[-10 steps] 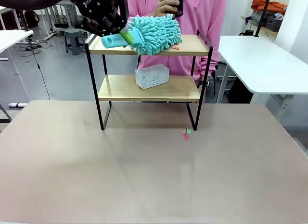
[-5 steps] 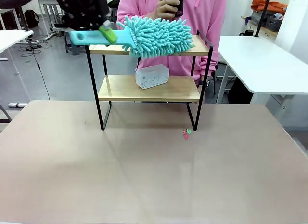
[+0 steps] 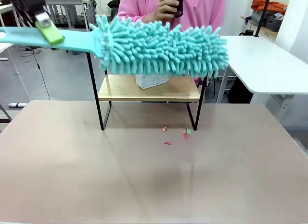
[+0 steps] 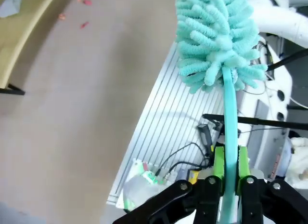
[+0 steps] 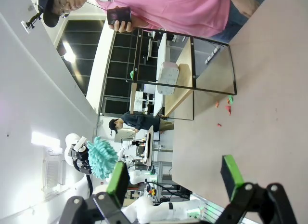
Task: Clean the shelf.
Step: Clean the remaining tier of the Shelf with the Duster once objects are removed.
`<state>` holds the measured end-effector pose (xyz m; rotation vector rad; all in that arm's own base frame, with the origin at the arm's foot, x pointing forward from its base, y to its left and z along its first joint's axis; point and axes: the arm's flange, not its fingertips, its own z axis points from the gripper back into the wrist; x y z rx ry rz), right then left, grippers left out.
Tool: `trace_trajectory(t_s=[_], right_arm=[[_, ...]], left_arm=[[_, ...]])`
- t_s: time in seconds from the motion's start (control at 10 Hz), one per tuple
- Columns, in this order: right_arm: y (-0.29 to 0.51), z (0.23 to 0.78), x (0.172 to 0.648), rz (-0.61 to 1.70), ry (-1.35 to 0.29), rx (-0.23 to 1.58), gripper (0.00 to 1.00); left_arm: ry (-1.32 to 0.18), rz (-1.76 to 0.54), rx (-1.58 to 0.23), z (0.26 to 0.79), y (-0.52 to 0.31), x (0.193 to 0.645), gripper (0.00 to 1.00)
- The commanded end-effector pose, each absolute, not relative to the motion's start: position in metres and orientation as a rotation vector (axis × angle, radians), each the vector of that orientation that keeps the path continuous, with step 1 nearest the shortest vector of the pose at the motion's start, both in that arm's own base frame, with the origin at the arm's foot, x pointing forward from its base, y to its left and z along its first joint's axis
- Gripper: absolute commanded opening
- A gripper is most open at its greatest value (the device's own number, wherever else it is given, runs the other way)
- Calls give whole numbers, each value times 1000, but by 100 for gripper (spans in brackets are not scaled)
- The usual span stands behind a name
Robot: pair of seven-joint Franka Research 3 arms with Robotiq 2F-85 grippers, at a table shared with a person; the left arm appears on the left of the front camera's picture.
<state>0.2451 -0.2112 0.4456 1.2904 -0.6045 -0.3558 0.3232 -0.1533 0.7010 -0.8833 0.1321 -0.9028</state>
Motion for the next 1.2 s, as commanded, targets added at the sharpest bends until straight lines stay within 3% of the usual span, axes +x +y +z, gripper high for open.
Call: trace_trajectory(t_s=[0.0,0.3,0.5,0.8,1.1], right_arm=[[-211,448,247,-347,-625,1303,100],[-211,448,247,-347,-625,1303,100],[-211,448,247,-347,-625,1303,100],[-211,448,247,-347,-625,1303,100],[-211,448,247,-347,-625,1303,100]], left_arm=[[103,-873,-930,711,-146,337,12],[73,-861,-988,714,-119,331,12],[-5,-745,-1105,710,-44,311,12],[-225,-354,-1286,677,76,261,12],[-402,119,-1332,626,149,226,12]])
